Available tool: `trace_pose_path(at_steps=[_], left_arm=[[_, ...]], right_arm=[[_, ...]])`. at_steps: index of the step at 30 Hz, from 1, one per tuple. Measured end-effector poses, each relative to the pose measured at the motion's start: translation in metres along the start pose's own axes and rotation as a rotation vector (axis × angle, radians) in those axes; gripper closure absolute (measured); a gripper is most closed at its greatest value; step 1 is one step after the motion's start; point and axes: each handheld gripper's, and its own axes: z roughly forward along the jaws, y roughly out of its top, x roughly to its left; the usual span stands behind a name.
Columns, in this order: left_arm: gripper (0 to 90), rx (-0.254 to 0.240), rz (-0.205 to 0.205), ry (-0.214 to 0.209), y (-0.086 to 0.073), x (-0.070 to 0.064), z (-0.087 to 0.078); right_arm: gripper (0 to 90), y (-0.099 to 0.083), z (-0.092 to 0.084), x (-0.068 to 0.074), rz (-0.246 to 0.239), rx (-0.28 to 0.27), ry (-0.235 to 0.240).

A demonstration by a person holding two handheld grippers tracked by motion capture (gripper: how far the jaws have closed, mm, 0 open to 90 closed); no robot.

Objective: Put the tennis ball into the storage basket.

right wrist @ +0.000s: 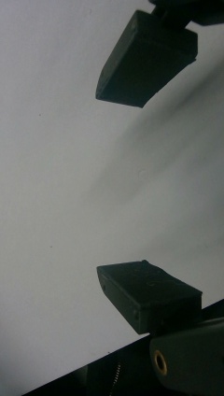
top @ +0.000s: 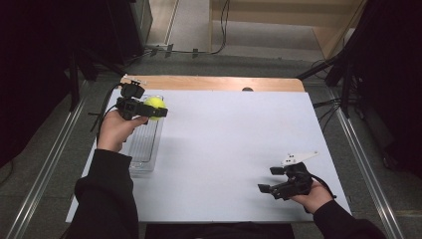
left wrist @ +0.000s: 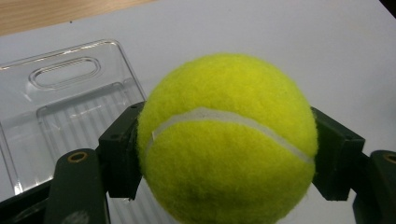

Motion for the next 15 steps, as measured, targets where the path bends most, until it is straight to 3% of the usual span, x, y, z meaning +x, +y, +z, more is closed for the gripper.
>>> trace_pose_path(at_steps=[15], left_arm=[[26.2, -0.022, -0.045, 0.059, -0.005, 0.014, -0.004]], right_arm=[[12.5, 0.0, 0.001, 0.0, -0.005, 0.0, 0.001]])
